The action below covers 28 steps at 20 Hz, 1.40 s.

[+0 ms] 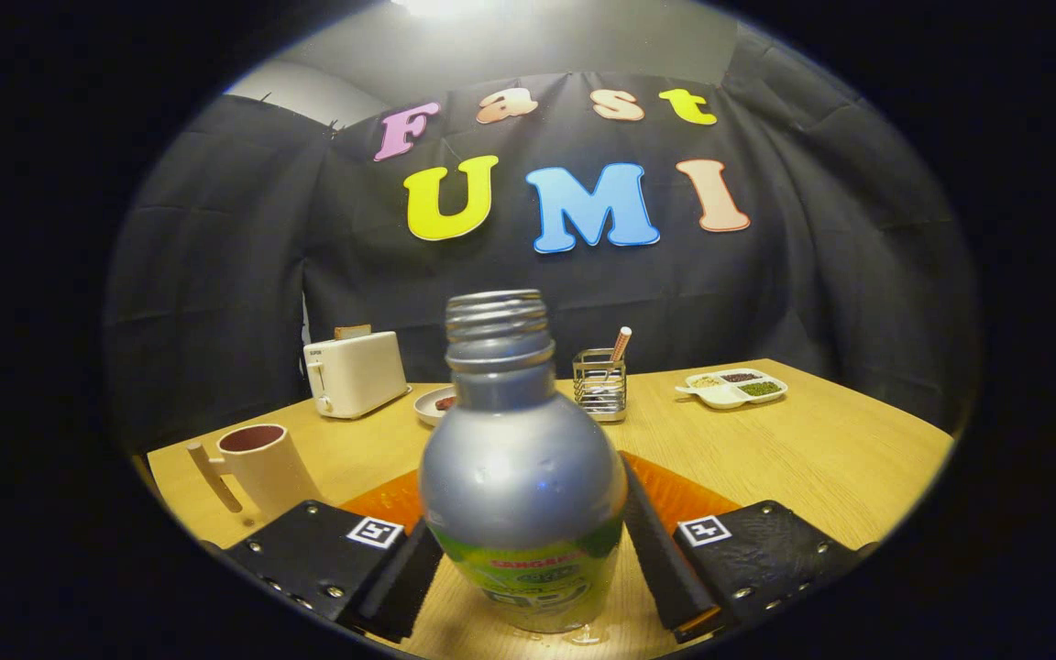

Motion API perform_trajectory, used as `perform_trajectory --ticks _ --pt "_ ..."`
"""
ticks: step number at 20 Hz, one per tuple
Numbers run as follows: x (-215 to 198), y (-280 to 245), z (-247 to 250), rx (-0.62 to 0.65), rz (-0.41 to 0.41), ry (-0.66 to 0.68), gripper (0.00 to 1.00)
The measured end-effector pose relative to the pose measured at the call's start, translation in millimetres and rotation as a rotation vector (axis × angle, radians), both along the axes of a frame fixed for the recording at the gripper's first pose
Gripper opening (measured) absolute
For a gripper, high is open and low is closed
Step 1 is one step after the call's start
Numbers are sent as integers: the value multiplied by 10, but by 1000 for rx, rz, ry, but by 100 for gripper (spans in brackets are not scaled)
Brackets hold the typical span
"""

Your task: Take the bottle from table, then pour the juice into the cup, finally place the bottle on the coaster

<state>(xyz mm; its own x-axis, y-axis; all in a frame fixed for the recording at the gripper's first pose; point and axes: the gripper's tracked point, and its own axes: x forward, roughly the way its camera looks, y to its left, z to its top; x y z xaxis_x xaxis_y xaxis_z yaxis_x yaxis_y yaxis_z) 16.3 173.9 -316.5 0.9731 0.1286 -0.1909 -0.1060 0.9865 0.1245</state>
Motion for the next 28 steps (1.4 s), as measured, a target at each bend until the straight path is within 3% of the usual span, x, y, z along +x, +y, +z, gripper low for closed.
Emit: perform_trajectory --ticks 1,4,16,28 --pt "-19 25 32 -11 6 0 85" --pt "-7 59 116 -58 21 -13 82" --pt "351 689 461 -433 167 -55 82" --pt "578 1166 256 -889 274 -94 82"
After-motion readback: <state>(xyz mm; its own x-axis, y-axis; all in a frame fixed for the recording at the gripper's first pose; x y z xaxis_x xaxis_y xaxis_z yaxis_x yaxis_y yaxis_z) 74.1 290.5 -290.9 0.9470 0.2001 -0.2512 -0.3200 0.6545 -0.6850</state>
